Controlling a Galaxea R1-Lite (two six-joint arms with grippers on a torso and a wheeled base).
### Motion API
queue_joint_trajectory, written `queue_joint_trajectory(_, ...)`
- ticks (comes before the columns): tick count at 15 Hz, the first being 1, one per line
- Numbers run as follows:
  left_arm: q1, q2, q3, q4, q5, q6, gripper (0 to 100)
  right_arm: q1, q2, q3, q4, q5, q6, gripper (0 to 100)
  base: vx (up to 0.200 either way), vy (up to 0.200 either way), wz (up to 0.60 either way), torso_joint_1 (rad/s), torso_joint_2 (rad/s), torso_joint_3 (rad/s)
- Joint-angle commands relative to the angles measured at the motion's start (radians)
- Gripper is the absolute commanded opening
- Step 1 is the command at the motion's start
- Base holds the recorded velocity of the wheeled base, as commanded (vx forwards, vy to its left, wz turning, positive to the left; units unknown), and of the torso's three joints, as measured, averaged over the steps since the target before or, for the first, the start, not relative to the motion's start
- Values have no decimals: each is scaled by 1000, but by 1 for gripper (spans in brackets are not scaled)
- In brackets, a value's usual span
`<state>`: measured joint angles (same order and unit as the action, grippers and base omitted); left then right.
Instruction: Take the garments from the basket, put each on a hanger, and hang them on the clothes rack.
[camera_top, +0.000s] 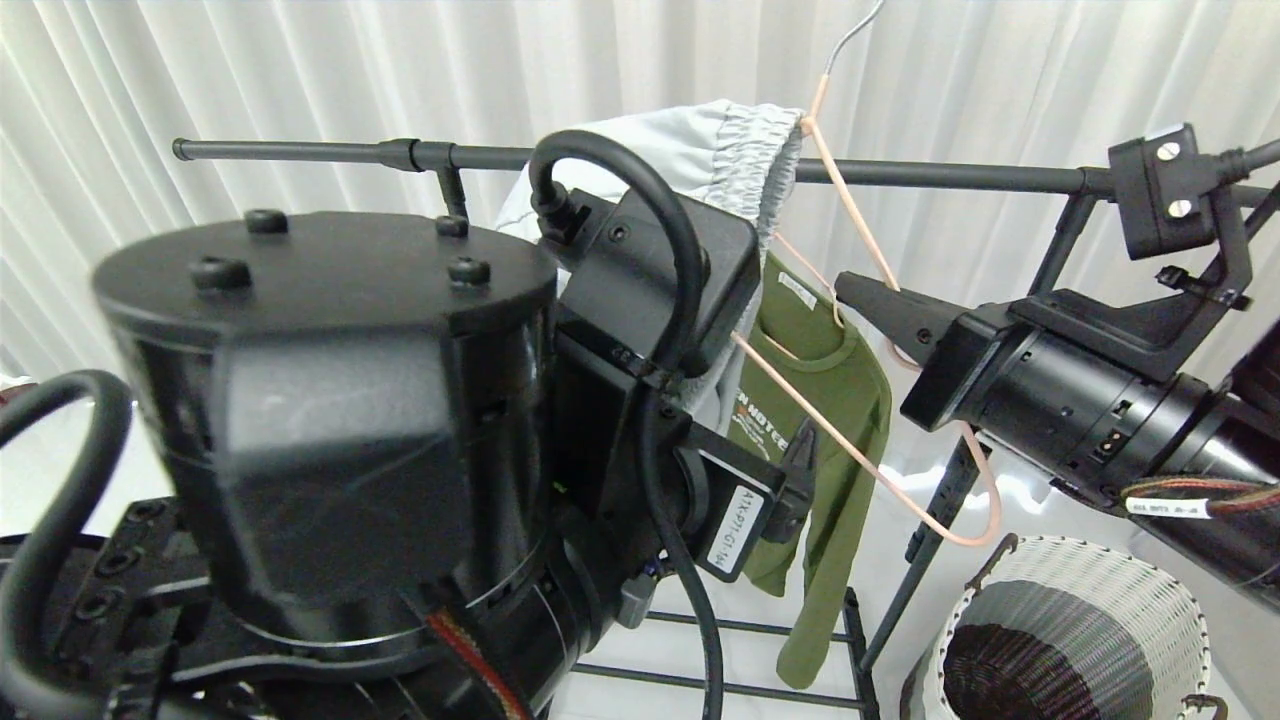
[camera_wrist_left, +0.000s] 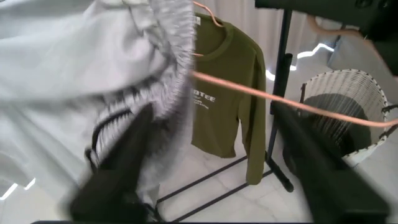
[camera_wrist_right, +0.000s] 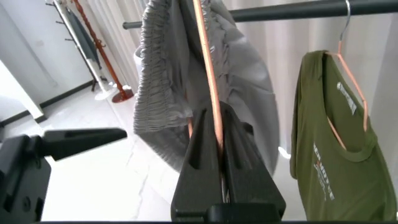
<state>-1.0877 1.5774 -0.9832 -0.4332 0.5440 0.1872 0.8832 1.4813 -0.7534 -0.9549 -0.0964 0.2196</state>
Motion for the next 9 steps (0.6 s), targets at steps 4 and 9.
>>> queue_joint_trajectory(4,-5,-24,60,-6,14,0,100,0,-32,-3,1,3,-8,0,0,0,0,0,0,0)
queue_joint_trajectory(9,0,-151,218,-50,34,64,100,-10,-85,55,4,26,-19,0,0,0,0,0,0,0)
